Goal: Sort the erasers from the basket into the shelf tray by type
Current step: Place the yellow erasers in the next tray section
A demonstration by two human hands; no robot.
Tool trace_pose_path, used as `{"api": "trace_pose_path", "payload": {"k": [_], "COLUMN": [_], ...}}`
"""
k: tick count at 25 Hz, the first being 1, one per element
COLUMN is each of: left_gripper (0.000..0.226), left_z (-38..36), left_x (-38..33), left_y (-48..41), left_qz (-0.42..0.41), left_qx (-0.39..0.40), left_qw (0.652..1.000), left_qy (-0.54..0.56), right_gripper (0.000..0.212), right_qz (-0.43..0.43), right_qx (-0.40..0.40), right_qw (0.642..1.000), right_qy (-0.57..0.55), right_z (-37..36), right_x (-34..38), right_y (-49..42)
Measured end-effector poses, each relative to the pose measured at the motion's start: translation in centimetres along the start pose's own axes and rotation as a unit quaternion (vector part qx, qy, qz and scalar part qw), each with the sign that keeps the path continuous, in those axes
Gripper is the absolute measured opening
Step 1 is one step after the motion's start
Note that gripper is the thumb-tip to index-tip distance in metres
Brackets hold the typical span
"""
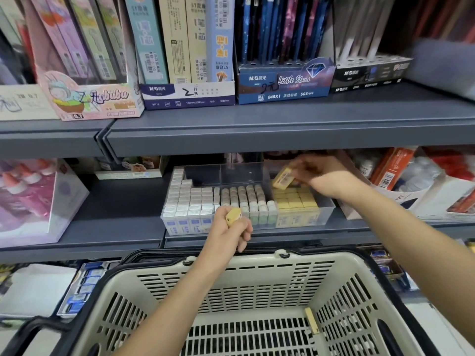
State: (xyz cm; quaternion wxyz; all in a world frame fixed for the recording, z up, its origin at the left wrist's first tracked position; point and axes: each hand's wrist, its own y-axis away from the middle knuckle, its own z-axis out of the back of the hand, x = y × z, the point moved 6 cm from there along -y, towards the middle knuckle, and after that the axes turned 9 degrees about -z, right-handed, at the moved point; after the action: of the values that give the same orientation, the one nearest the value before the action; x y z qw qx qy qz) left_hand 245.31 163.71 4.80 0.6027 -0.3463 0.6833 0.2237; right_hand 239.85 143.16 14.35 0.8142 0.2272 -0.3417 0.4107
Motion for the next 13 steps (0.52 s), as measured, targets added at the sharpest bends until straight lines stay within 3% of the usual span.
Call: {"api": "trace_pose_path", "payload": {"k": [3, 6, 13], "left_gripper": [0.018, 0.008, 0.019], "left_z": [-0.3, -0.4, -0.5], "left_x": [0.0, -0.5, -0.7], "left_y": [0.0, 0.2, 0.2], "left_qz": [0.002, -0.030, -0.057], "left_qx": [0.018, 0.010, -0.003], "left_qw": [1.000, 0.999, 0.998], "left_qy": [0.011, -0.011, -0.037], "right_gripper": [0.019, 0.022, 0.025], "right_qz": [0.048, 0.059, 0.023], "right_qx": [-0.112, -0.060, 0.029], "right_qw": [0.981, 0.987, 0.967], "right_qy": [0.150, 0.138, 0.253], "right_z": [0.8, -1.2, -5.0], "right_x": [-0.2, -0.5, -2.3], "right_y": [-2.9, -5.5, -7.8]}}
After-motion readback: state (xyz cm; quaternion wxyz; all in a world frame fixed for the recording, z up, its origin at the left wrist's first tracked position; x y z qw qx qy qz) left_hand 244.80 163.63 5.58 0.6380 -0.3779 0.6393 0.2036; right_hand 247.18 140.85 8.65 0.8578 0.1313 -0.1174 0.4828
